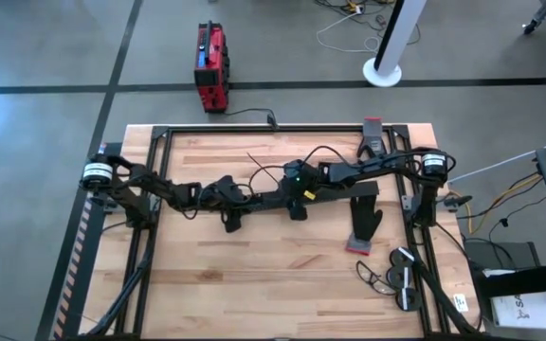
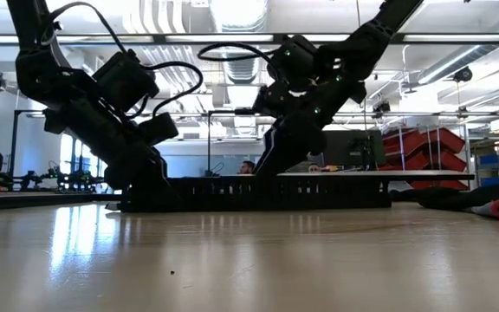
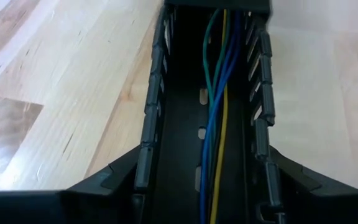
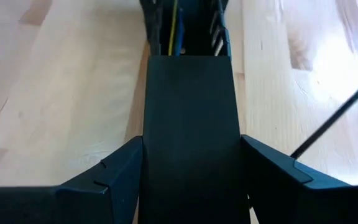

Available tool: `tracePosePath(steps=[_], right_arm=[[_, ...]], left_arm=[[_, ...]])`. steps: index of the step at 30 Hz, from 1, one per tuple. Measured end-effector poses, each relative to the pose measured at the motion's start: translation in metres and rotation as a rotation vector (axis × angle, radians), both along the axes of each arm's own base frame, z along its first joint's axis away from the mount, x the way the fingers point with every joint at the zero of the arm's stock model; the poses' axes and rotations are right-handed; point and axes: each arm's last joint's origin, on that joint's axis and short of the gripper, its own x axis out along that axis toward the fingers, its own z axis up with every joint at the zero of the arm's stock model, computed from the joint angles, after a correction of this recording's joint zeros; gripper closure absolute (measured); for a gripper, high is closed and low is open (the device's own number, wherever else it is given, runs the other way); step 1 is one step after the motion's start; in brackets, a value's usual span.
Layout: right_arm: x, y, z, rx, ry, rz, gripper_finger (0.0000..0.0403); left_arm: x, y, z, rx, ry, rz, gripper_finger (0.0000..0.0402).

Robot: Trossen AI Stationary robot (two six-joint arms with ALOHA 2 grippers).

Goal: Ziptie cables
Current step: Close the black cable duct

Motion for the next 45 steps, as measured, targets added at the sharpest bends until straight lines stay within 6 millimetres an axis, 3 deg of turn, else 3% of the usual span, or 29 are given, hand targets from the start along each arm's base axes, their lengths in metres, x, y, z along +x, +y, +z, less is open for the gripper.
tracePosePath(steps=[8, 19, 28, 45], right_arm=[[-0.005, -0.017, -0.001, 0.091, 0.013, -0.118, 0.0186], [-0.003, -0.006, -0.002, 0.118, -0.004, -0.017, 0.0185], [-0.011, -0.015, -0.004, 0.150, 0.028, -0.140, 0.0186], [-0.020, -0.010, -0.010, 0.168, 0.133, -0.112, 0.0186]], left_arm=[[0.002, -0.004, 0.001, -0.024, -0.017, 0.004, 0.0186], [0.005, -0.005, 0.003, -0.021, -0.013, -0.008, 0.0188], [0.004, -0.006, 0.002, -0.036, -0.018, -0.009, 0.0186], [0.008, -0.006, -0.006, -0.035, -0.031, -0.008, 0.0187]])
